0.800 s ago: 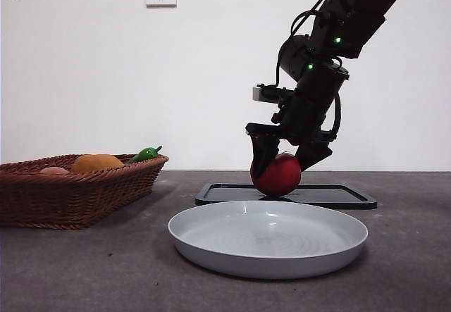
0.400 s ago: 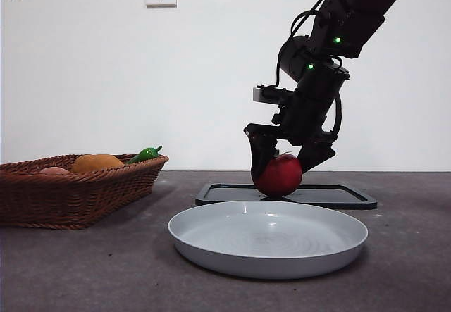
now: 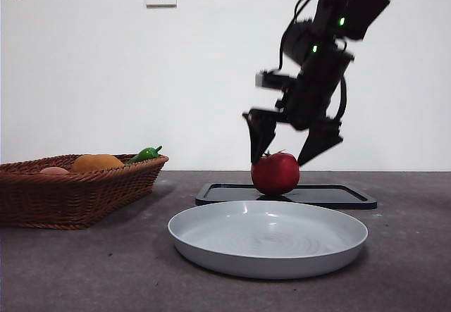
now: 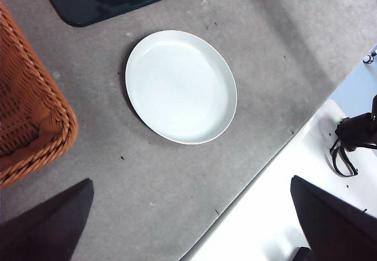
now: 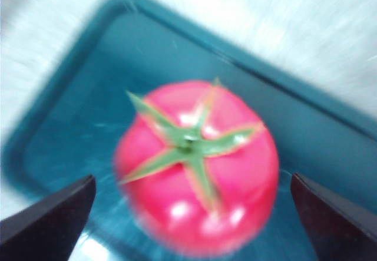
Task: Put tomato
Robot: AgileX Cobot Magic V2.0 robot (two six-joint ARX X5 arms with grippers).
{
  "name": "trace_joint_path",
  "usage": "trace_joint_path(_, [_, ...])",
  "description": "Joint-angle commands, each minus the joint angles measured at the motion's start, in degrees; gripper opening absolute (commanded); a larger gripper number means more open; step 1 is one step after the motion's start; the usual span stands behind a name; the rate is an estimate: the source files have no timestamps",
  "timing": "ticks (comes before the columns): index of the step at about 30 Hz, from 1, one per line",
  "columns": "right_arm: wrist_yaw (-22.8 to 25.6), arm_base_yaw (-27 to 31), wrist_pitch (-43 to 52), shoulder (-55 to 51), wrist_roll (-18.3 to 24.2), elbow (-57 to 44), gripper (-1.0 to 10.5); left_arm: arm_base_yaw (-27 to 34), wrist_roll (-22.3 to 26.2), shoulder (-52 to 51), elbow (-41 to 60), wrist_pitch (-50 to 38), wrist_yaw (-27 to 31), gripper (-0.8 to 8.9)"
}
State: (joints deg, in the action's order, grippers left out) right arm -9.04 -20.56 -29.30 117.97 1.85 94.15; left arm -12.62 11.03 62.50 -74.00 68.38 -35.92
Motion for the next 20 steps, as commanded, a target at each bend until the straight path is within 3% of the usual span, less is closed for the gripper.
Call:
trace_joint_path(1, [-0.1,-0.3,-1.7,-2.3,-0.4,1.2,5.5,-0.2,0.1,0.3,-1.3,-0.4,-0.2,5.28])
trace_joint_path(20, [-3.8,-0.3,-22.7,-29.5,-0.7,0.6,5.5,-0.2,0.3,0.3,-1.3,-0.7,-0.2,5.28])
